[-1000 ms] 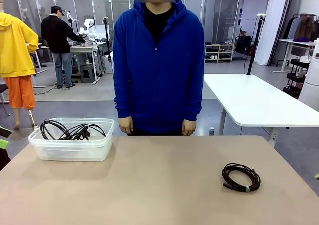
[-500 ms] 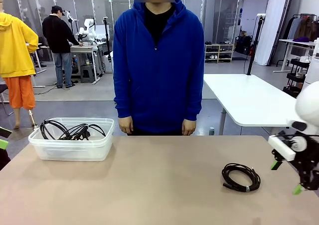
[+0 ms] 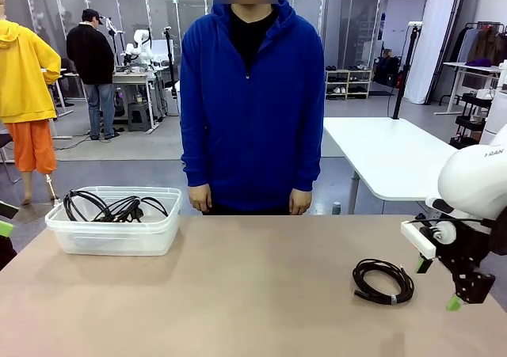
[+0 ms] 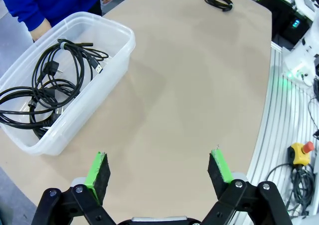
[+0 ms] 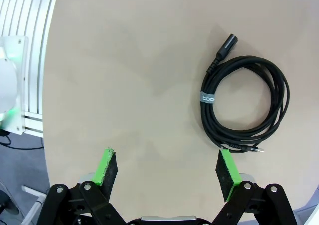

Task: Organize and store the cables.
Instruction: Place the USB Extension Cable into the Organizing box.

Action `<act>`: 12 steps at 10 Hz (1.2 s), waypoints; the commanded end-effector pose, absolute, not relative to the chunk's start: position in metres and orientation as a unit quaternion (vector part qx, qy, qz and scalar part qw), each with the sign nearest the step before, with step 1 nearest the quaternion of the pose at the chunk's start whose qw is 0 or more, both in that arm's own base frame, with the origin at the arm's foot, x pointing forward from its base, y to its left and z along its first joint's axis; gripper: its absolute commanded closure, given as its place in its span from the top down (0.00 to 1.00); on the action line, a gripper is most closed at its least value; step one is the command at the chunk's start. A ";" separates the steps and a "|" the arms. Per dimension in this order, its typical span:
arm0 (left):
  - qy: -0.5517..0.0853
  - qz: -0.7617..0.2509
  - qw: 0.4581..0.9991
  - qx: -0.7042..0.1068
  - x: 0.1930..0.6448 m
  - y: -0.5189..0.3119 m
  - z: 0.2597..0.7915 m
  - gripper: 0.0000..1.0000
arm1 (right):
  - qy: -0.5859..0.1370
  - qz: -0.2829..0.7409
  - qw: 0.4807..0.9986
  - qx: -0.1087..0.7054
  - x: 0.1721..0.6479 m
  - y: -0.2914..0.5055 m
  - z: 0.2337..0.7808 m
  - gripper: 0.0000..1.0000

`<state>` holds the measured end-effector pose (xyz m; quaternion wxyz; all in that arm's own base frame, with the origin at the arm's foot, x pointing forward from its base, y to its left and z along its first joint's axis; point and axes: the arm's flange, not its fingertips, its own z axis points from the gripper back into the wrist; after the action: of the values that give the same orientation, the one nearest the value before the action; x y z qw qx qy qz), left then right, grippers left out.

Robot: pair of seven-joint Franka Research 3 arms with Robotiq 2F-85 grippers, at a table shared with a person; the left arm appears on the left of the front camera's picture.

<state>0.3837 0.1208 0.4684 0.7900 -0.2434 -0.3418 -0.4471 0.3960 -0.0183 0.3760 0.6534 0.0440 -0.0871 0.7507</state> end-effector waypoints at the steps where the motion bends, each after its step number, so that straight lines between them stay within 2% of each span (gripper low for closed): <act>1: -0.353 -0.447 0.783 -0.249 0.382 0.120 0.467 1.00 | -0.081 0.738 0.670 0.022 0.362 -0.005 0.354 1.00; 5: -0.353 -0.447 0.783 -0.249 0.382 0.120 0.467 1.00 | -0.106 0.712 0.694 0.021 0.371 0.019 0.332 1.00; 12: -0.353 -0.447 0.783 -0.249 0.382 0.120 0.467 1.00 | -0.082 0.701 0.709 0.008 0.376 0.039 0.278 1.00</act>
<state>0.3836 0.1207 0.4684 0.7900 -0.2433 -0.3416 -0.4471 0.4279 0.0381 0.2898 0.6969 0.0195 -0.0750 0.7130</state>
